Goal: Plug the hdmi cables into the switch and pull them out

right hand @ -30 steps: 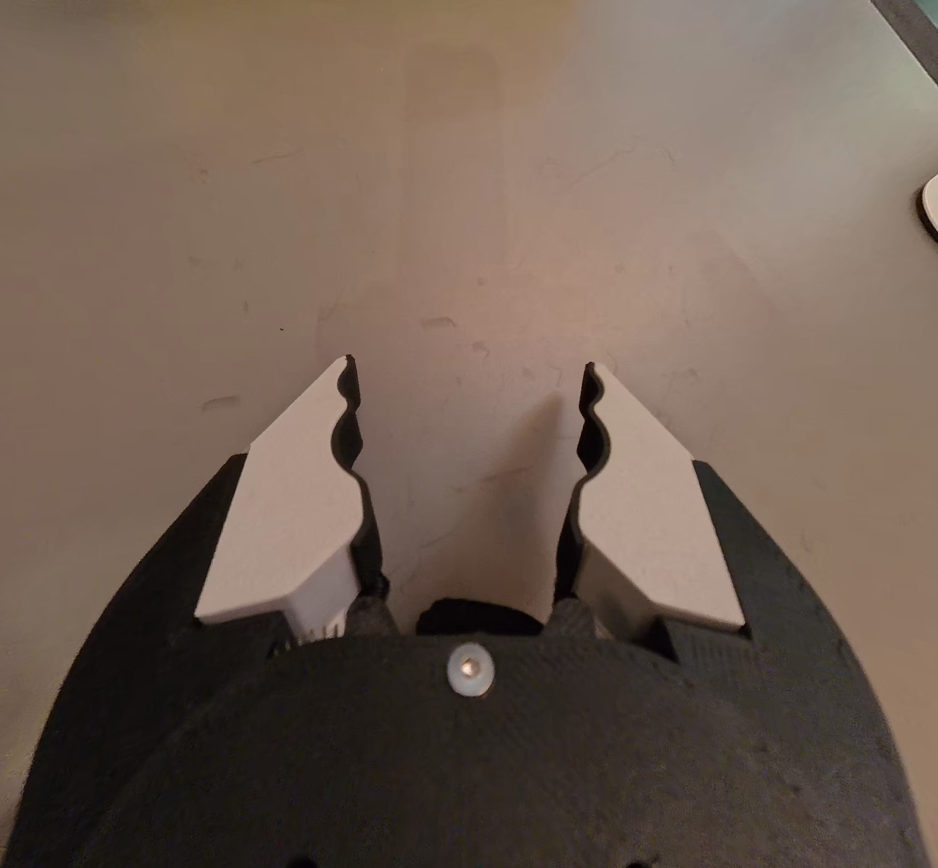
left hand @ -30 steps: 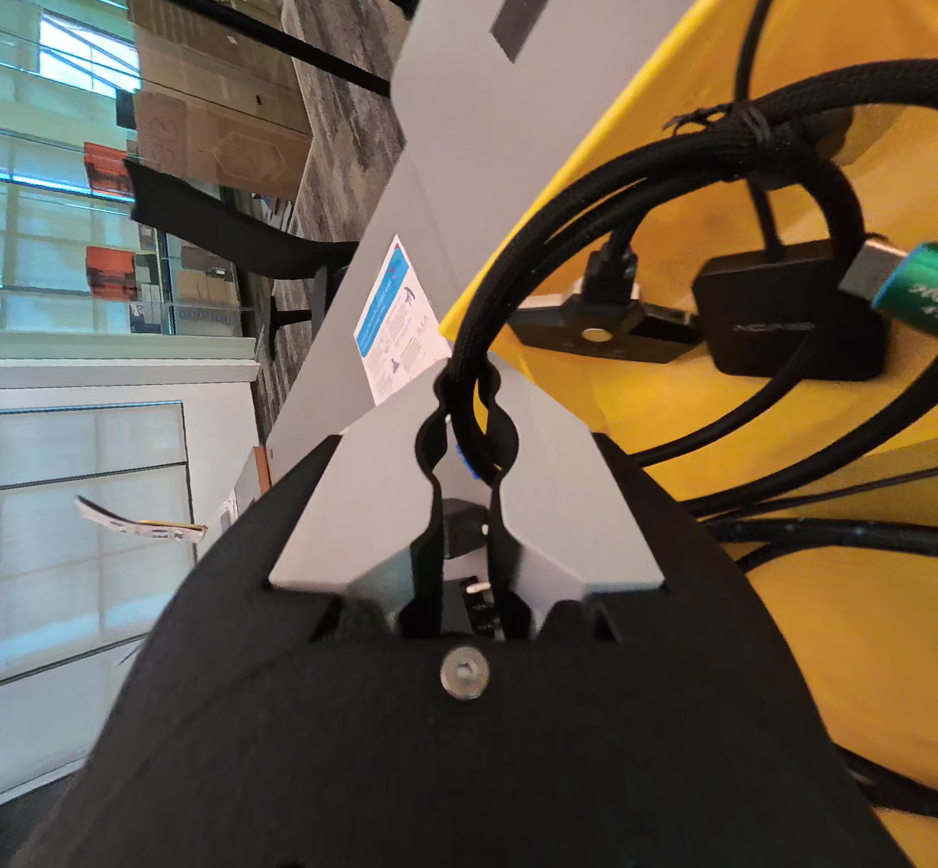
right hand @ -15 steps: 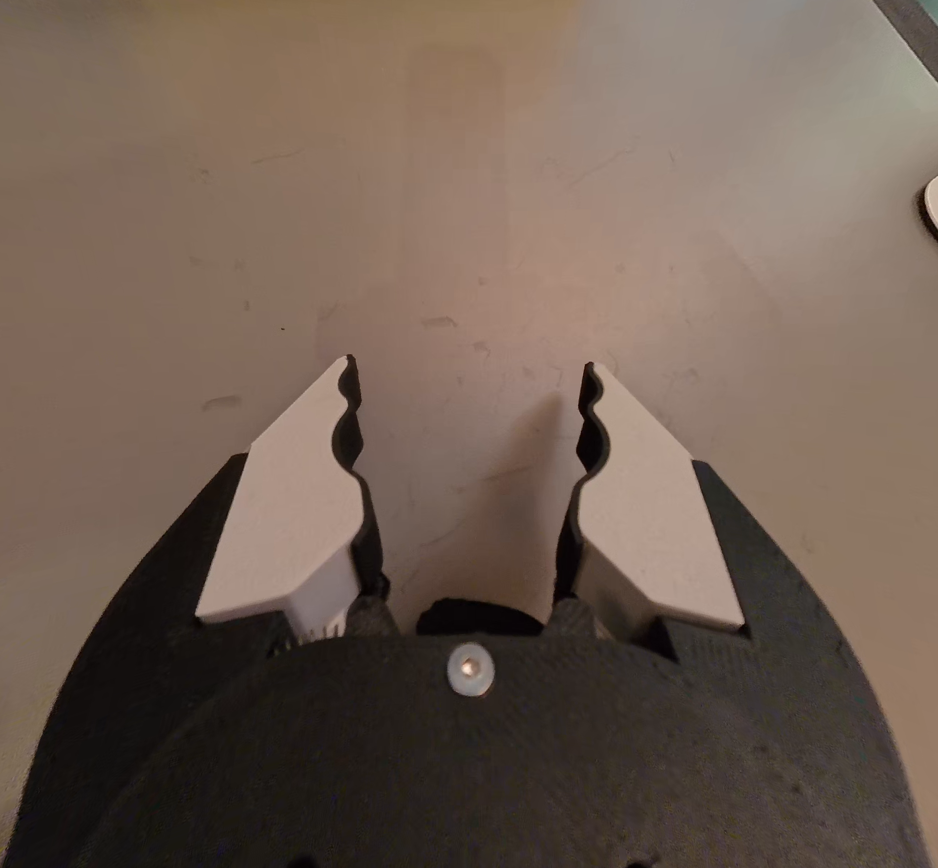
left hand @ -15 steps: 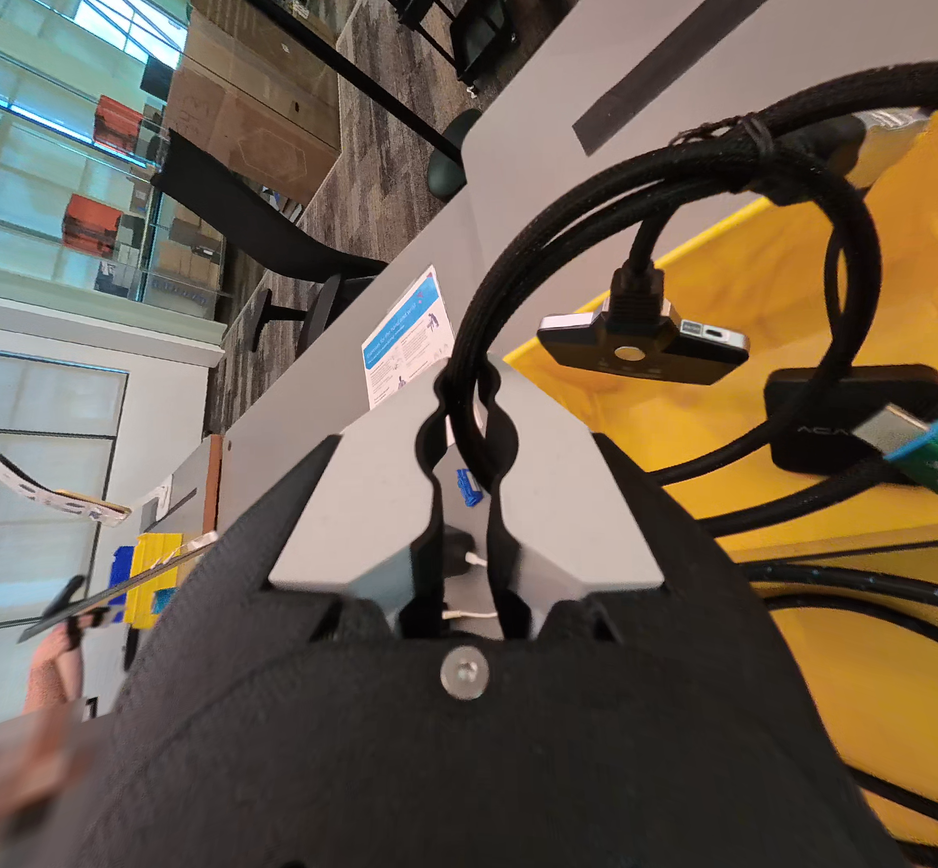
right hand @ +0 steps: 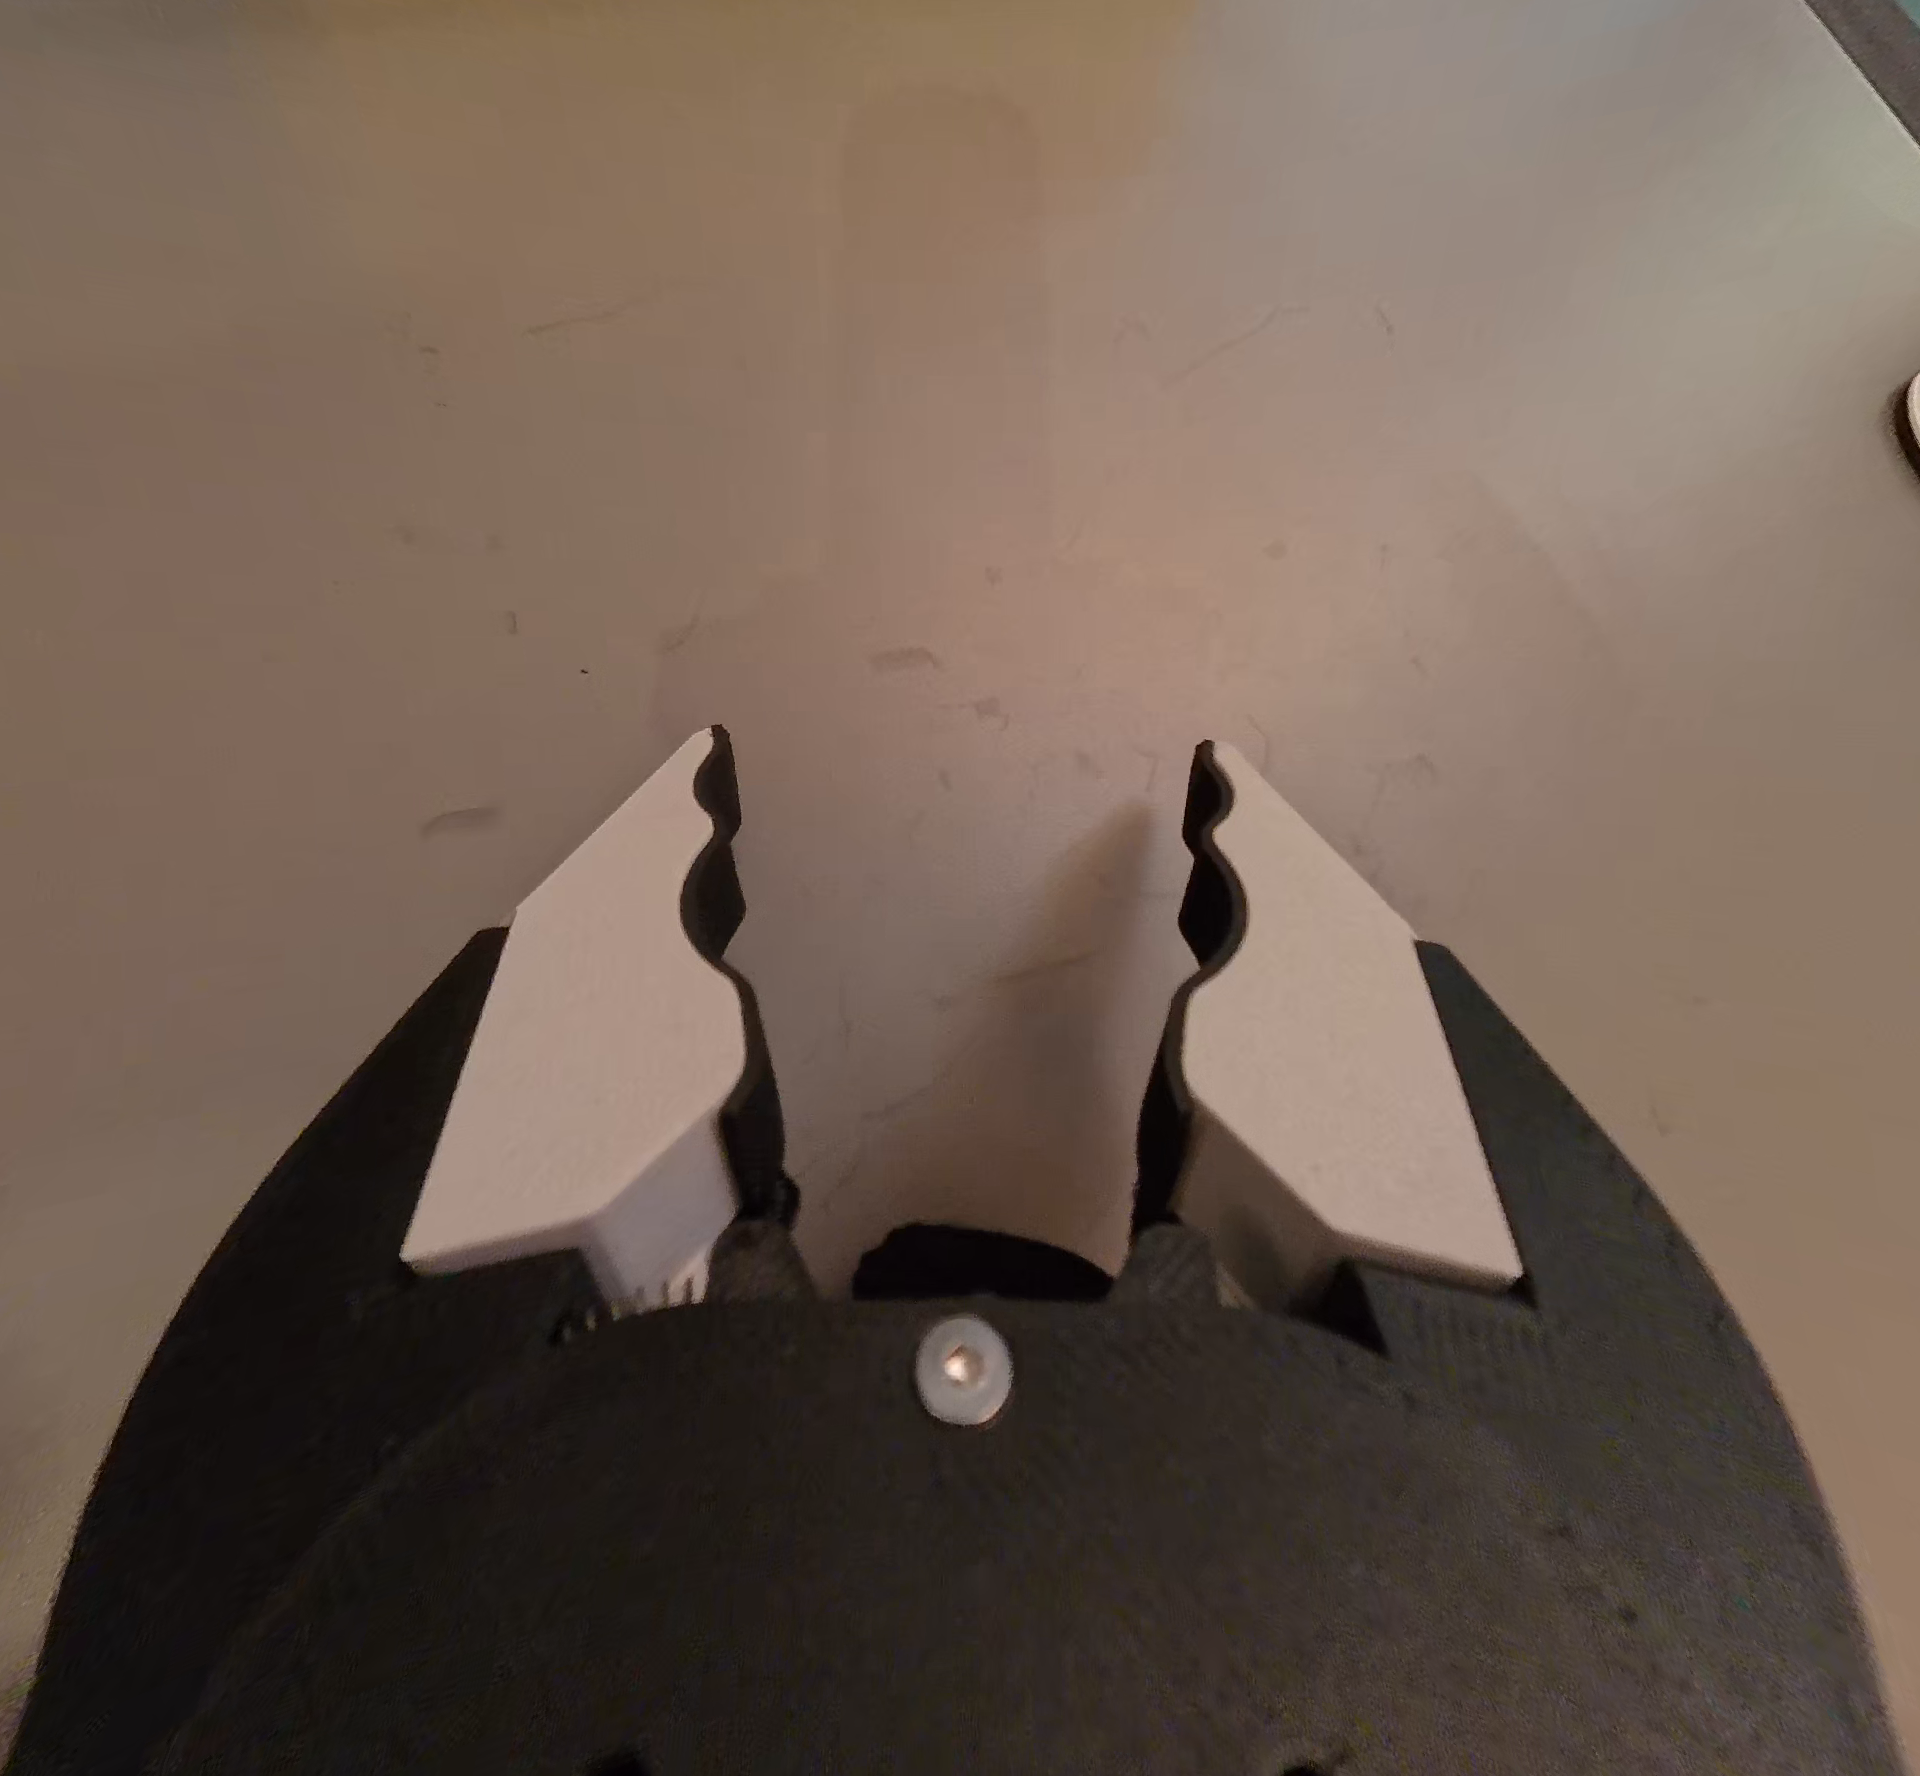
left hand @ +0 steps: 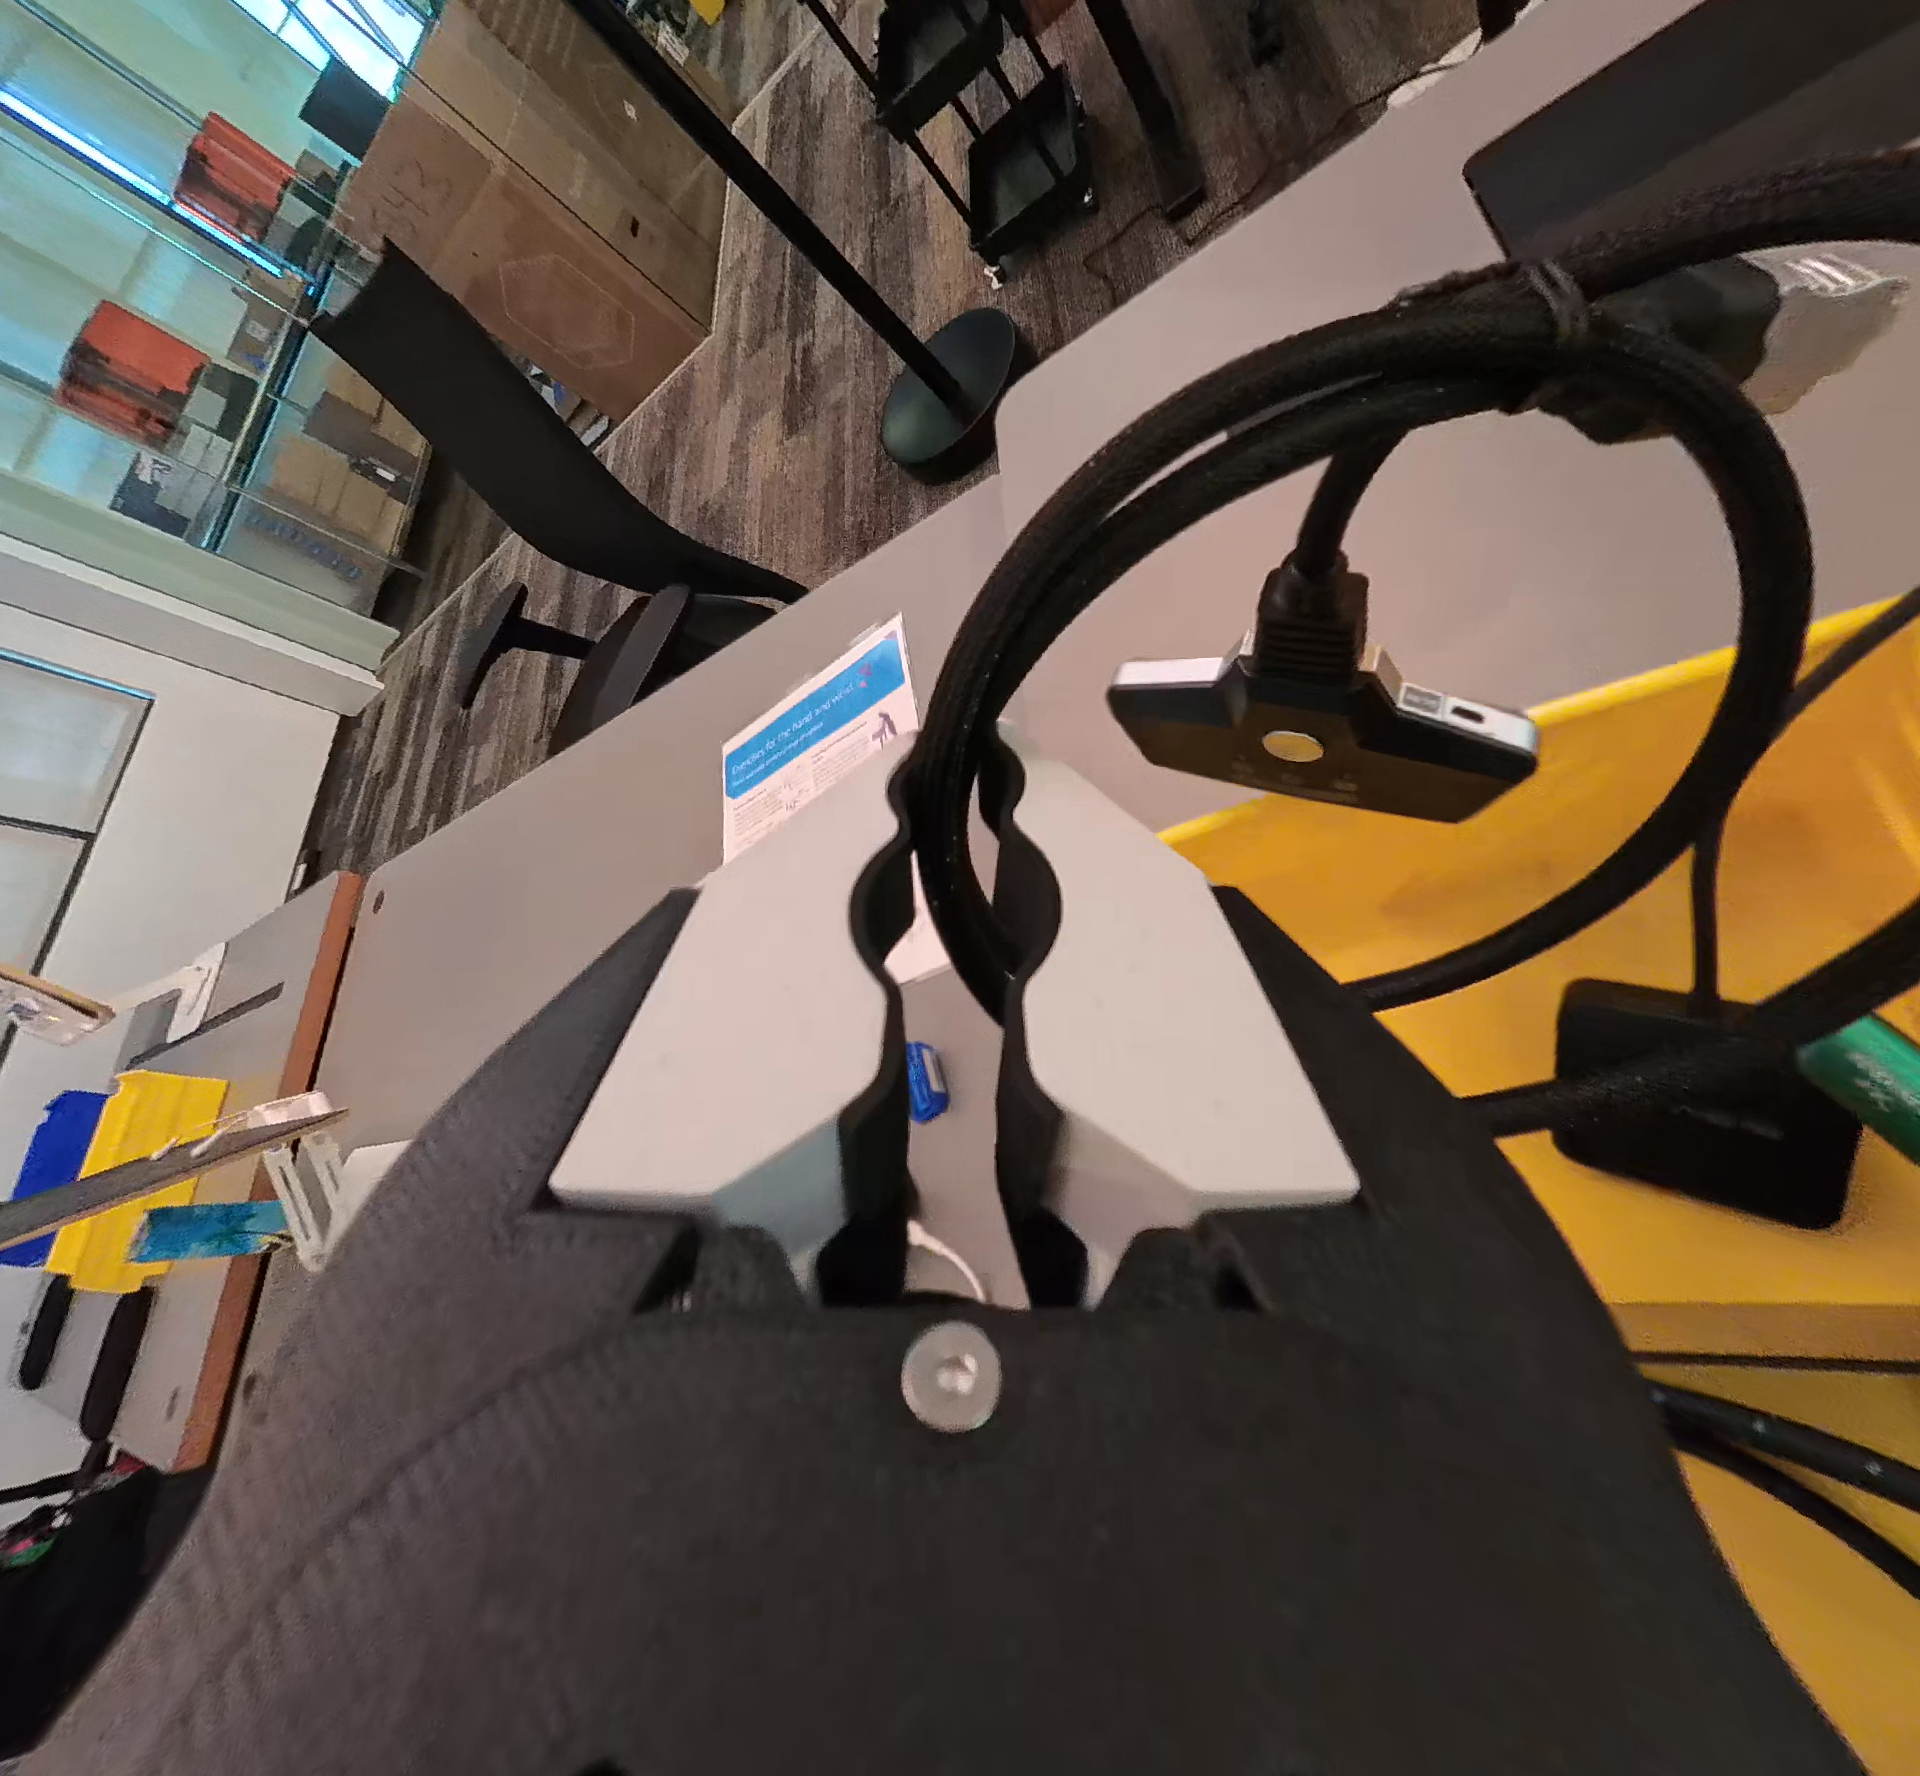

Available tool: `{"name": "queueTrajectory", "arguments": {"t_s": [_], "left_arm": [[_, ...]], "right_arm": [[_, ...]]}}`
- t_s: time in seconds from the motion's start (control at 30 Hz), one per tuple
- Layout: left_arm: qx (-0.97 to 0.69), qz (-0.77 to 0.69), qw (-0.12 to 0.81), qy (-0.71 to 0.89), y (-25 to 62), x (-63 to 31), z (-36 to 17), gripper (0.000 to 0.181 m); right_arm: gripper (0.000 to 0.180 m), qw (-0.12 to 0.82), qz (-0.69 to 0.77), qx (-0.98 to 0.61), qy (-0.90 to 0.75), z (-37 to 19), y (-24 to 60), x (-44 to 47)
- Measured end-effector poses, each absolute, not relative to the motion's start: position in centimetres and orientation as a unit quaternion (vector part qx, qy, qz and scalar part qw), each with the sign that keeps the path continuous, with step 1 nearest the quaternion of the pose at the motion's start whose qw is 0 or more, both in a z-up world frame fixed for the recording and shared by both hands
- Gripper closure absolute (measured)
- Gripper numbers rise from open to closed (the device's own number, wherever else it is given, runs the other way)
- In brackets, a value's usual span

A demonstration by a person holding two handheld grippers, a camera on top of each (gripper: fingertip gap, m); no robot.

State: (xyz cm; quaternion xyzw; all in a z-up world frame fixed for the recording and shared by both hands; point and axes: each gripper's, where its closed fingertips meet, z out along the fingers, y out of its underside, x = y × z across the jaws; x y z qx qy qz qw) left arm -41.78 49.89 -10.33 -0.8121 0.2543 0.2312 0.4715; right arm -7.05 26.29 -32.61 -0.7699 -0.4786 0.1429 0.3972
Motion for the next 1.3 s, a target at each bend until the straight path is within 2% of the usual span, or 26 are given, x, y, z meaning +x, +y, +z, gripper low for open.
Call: {"name": "queueTrajectory", "arguments": {"t_s": [0.03,0.3,0.53,0.8,0.97,1.3], "left_arm": [[-0.812,0.229,0.474,0.253,50.0,-41.6,-10.1,0.175],[-0.778,0.218,0.526,0.266,48.8,-37.5,-5.1,0.174],[-0.73,0.164,0.575,0.33,44.6,-27.9,-0.6,0.174],[-0.719,0.098,0.544,0.42,39.6,-16.4,-5.4,0.174],[-0.731,0.064,0.494,0.467,37.1,-11.6,-9.6,0.174],[-0.763,0.014,0.323,0.559,30.0,-7.3,-17.5,0.176]], "right_arm": [[0.095,0.397,0.143,-0.77,-0.479,-32.6,26.3,-7.1],[0.096,0.395,0.145,-0.77,-0.48,-32.6,26.3,-7.1],[0.097,0.397,0.147,-0.768,-0.481,-32.5,26.2,-7.1],[0.095,0.436,0.178,-0.792,-0.39,-30.7,27.6,-3.9],[0.094,0.444,0.178,-0.805,-0.351,-30.4,27.3,-0.7],[0.094,0.455,0.16,-0.821,-0.306,-30.3,25.8,4.5]]}}
